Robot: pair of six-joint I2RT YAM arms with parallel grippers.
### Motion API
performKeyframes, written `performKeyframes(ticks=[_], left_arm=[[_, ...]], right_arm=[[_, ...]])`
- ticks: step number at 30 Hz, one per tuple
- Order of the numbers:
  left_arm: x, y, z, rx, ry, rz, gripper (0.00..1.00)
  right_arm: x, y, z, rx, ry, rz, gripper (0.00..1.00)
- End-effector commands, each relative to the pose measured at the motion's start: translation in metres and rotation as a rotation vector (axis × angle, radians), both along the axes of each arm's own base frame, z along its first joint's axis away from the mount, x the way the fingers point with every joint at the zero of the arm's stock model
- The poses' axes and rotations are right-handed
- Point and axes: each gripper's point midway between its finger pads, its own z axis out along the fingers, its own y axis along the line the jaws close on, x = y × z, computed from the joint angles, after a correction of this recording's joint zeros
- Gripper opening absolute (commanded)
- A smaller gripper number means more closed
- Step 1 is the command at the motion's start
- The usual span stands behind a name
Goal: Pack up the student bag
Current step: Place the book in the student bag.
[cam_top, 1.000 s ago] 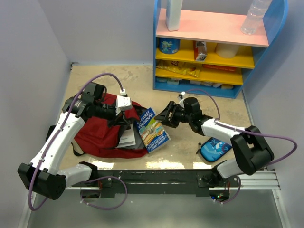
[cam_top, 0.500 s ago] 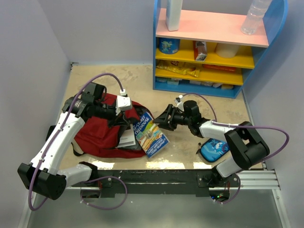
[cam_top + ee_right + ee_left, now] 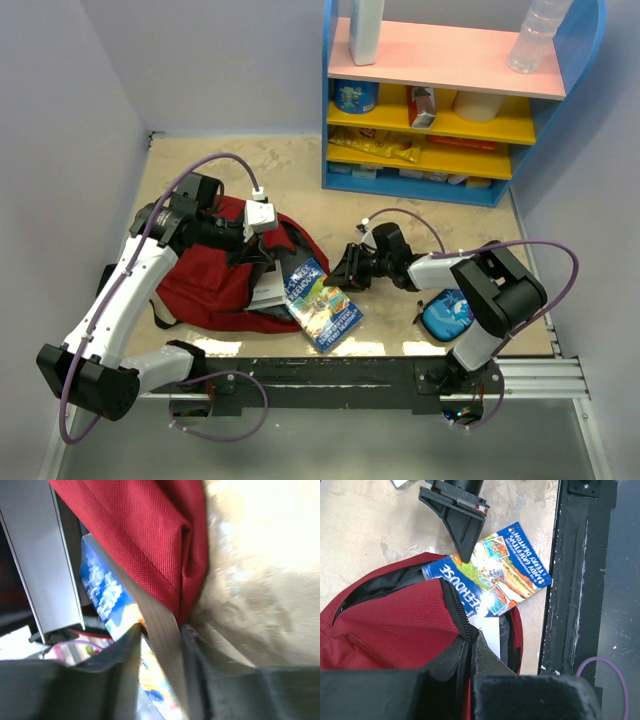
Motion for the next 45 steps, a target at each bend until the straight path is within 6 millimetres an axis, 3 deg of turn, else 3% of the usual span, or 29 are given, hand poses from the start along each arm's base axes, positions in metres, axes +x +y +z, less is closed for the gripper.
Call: performKeyframes(ticks=[1, 2, 3, 9, 14, 21, 27, 30, 35, 38, 45], left_arm=[[0.006, -0.005, 0.024, -0.047, -0.062, -0.009, 0.00], [0.006, -0.005, 0.024, -0.048, -0.061, -0.008, 0.00], [0.007, -0.005, 0.024, -0.047, -0.063, -0.008, 0.00], [0.007, -0.003, 0.028, -0.038, -0.072, -0.008, 0.00], [0.006, -0.001, 0.026, -0.024, -0.076, -0.003, 0.00], [0.006, -0.001, 0.025, -0.025, -0.071, -0.002, 0.00], [0.004, 0.000, 0.029, -0.023, -0.077, 0.001, 0.00], [0.003, 0.001, 0.030, -0.022, -0.080, 0.002, 0.00], [0.002, 0.000, 0.031, -0.029, -0.076, 0.000, 0.00], [0.001, -0.001, 0.035, -0.038, -0.083, -0.004, 0.00], [-0.001, -0.009, 0.040, -0.079, -0.063, -0.028, 0.00]], right_arm=[[-0.021, 0.015, 0.006, 0.082, 0.009, 0.093, 0.23], [-0.021, 0.016, 0.009, 0.099, 0.004, 0.094, 0.03], [-0.021, 0.017, 0.013, 0.110, 0.008, 0.095, 0.00], [-0.013, 0.019, 0.064, 0.167, -0.055, 0.093, 0.00], [-0.009, -0.002, 0.104, 0.205, -0.095, 0.050, 0.00], [-0.020, -0.024, 0.110, 0.187, -0.094, 0.041, 0.00], [-0.021, -0.041, 0.102, 0.098, -0.095, 0.046, 0.00], [-0.018, -0.050, 0.116, 0.136, -0.098, 0.012, 0.00], [-0.015, -0.046, 0.161, 0.279, -0.148, 0.001, 0.00], [-0.011, -0.043, 0.178, 0.343, -0.151, -0.021, 0.00], [0.004, -0.034, 0.190, 0.420, -0.111, -0.083, 0.00]])
